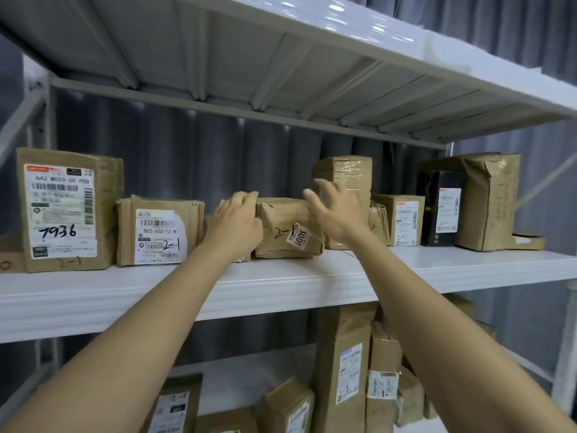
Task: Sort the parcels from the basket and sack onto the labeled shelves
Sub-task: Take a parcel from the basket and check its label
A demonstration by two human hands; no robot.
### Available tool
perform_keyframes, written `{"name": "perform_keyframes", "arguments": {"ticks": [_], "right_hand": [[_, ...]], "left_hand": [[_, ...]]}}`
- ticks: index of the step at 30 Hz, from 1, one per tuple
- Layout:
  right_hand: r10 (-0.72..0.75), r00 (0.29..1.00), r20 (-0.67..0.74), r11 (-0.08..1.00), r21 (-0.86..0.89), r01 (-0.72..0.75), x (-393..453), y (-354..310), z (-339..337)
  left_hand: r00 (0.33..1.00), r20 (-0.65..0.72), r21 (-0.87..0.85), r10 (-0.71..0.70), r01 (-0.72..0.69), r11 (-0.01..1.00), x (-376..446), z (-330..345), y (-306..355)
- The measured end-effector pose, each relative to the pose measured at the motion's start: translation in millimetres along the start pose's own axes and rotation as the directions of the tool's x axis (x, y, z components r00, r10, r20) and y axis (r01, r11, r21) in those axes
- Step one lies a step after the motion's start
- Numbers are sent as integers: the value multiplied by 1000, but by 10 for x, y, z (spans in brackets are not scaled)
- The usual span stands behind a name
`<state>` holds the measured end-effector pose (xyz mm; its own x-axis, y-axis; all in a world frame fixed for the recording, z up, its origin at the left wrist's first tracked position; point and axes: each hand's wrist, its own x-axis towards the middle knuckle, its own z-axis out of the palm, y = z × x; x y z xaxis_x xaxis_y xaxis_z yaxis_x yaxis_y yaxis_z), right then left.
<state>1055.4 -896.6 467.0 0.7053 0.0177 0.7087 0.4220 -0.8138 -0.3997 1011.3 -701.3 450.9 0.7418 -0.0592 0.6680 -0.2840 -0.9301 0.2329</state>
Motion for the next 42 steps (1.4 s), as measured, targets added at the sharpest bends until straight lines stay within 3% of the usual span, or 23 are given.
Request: {"name": "perform_keyframes", "arguments": {"ticks": [3, 9, 12, 19, 22, 25, 27, 30, 32, 34, 37, 39, 42], "right_hand": [[84, 992, -89, 987, 144, -71, 150, 492, -158], [111, 990, -91, 968, 235, -87, 613, 1268, -436], [35, 999, -26, 947, 320, -24, 901, 1477, -476], [-132, 980, 147, 855, 517, 38, 1496, 1810, -482], [-216, 964, 153, 808, 583, 88, 1604, 1851, -461], [-263, 953, 154, 762, 638, 107, 1686, 1868, -439], [-306, 946, 106, 761, 624, 177, 1729, 1877, -400], [-317, 948, -25, 758, 594, 270, 1771, 1861, -375], [-336, 935, -118, 789, 507, 347, 1797, 1784, -414], [-387, 911, -142, 857, 309, 412, 1820, 1655, -478], [-424, 903, 77, 906, 10, 424, 1846, 1469, -541], [-378, 897, 230, 923, 24, 383, 1849, 1413, -548], [-363, 899, 246, 932, 94, 351, 1834, 1403, -549]], "left_hand": [[995, -62, -30, 80, -82, 996, 66, -16, 281], [998, 12, 64, 69, -69, 996, 460, 224, 878], [999, 37, 69, 4, -6, 998, 735, 392, 1188], [962, 108, -161, -250, 265, 951, 1450, 749, 1746], [938, 133, -224, -320, 343, 912, 1589, 776, 1783], [953, 154, -232, -260, 290, 928, 1581, 758, 1831], [957, 154, -88, -247, 262, 961, 1551, 702, 1818], [922, 192, 198, -337, 300, 933, 1447, 510, 1665], [878, 262, 268, -401, 333, 904, 1294, 334, 1528], [816, 354, 276, -457, 375, 885, 1127, 187, 1394], [732, 439, 285, -521, 436, 854, 952, 106, 1212], [721, 457, 274, -520, 442, 854, 898, 126, 1127], [748, 424, 242, -511, 451, 859, 849, 242, 1083]]}}
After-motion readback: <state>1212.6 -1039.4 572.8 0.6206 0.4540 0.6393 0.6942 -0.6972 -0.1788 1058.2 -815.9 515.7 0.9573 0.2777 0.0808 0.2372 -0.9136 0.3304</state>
